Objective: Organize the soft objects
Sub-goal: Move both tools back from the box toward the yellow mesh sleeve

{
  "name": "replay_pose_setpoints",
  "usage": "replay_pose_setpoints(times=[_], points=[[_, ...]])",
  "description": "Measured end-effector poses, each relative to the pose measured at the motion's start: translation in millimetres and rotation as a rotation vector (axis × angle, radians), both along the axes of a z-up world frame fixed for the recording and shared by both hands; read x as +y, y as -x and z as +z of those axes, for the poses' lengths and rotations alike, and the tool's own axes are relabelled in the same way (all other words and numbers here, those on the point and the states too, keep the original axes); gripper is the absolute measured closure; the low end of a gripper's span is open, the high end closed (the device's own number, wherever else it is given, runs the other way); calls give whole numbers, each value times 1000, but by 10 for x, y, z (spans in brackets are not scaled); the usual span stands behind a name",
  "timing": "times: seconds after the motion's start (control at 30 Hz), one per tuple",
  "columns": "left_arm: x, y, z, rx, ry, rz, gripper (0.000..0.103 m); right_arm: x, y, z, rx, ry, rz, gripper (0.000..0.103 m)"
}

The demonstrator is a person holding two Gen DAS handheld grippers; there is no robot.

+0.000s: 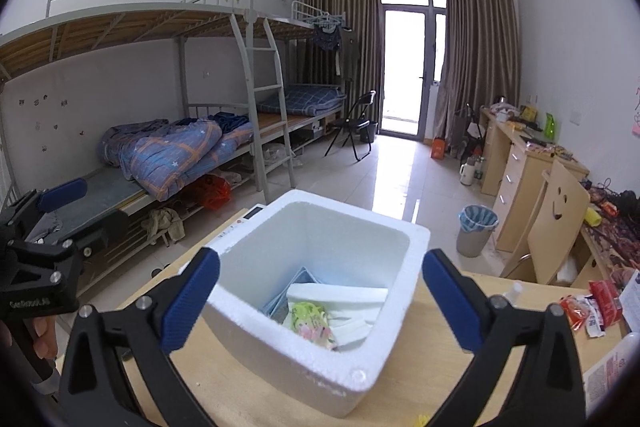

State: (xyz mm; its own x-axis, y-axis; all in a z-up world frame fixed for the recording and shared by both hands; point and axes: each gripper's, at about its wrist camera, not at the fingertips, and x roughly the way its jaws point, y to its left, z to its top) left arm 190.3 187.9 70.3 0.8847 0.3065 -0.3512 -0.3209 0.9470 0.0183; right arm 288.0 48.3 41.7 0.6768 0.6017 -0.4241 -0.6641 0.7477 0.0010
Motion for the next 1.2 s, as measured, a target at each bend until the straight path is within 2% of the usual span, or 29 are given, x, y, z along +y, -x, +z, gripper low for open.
replay_pose_setpoints(times=[0.4,0.67,1.2], points=[[-338,395,229,-70,-27,-48,1,-423,431,226,-52,-41,-33,1],[-559,650,296,-84,-43,-64,1,-723,725,329,-81,-70,-58,1],[-987,1133,368,-109,-81,-103,1,-1173,1400,321,-134,-107,-75,0]])
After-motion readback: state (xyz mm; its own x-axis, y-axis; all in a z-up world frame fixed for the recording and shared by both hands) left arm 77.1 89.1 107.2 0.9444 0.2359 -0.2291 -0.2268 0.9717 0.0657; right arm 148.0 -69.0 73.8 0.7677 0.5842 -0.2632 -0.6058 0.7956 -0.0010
